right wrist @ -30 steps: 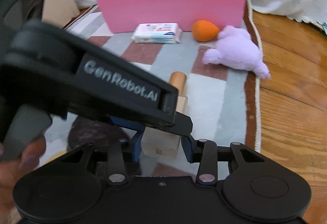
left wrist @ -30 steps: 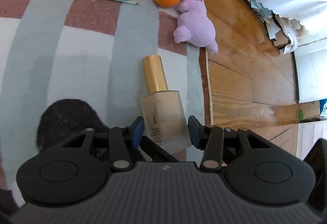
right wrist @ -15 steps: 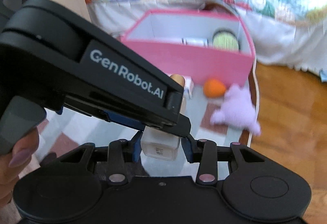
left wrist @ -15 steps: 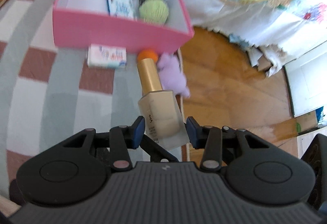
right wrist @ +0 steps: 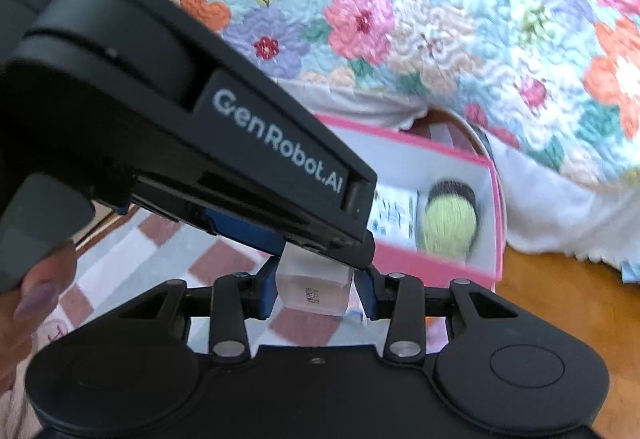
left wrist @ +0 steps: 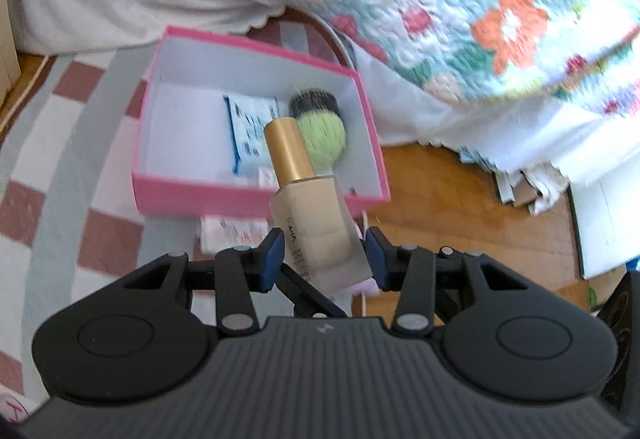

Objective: Organize objects
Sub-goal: 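Carry the foundation bottle with the left tool into the pink box and release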

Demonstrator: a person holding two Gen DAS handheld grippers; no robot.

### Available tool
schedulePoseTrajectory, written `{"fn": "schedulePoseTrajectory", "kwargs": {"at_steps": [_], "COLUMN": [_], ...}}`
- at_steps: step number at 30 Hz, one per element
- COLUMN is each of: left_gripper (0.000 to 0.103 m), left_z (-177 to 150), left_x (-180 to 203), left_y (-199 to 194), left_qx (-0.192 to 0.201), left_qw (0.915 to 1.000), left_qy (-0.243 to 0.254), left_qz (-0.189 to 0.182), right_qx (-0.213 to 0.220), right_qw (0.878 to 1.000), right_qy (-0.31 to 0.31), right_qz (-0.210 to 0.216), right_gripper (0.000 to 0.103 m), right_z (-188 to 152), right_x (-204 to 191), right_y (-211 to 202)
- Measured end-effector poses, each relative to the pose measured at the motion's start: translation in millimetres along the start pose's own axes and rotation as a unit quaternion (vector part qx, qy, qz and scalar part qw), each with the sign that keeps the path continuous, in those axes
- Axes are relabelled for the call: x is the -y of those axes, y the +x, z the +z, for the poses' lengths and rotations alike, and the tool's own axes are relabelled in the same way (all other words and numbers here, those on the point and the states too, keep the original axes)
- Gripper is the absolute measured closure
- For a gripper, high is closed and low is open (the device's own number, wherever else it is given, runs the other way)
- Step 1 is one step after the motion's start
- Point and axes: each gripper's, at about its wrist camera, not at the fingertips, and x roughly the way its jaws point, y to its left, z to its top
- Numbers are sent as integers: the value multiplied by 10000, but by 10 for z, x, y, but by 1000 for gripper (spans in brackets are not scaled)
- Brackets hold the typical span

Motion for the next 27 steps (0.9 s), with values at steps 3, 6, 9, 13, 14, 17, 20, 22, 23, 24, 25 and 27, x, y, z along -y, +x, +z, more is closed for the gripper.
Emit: {"fn": "schedulePoseTrajectory", "kwargs": {"at_steps": [3,6,9,13,14,17,20,22,23,24,25,27], "left_gripper": [60,61,61,61,61,61,62,62,62,62,62,62], "left_z": [263,553,788,1028,1075,1183,1223,1221,1209,1196,1179,1155], "left_x": [-43,-65,-92,-178,-195,-333,-436,-508,-541,-579,-630,-705], "left_y": [120,329,564,940,1037,1364,1593,1737,1790,1851,1910,1982], "left_qx": [54,-111,-268,-518,-575,-721,-776,-881,-923,-1001,-1075,-1161], "left_qw": [9998,9988,9978,9944,9934,9922,9926,9918,9913,9906,9899,9888], "left_qy": [38,43,39,9,34,-91,-226,-297,-351,-401,-488,-579], "left_qz": [170,465,597,922,987,1014,904,878,865,842,791,731], "right_qx": [-20,-103,-162,-352,-400,-567,-731,-811,-890,-986,-1107,-1337], "right_qw": [9998,9986,9968,9935,9919,9867,9851,9858,9853,9843,9833,9803], "right_qy": [160,305,524,816,911,1210,1313,1271,1268,1285,1269,1288], "right_qz": [116,421,582,711,795,922,837,734,717,704,693,673], "right_gripper": [58,58,58,58,58,58,58,58,58,58,58,58], "right_z": [229,413,531,630,638,672,608,587,575,563,513,488], "right_x": [120,296,487,660,710,815,922,942,943,947,962,968], "right_y": [216,491,747,1114,1224,1592,1834,1962,2019,2075,2117,2207]}}
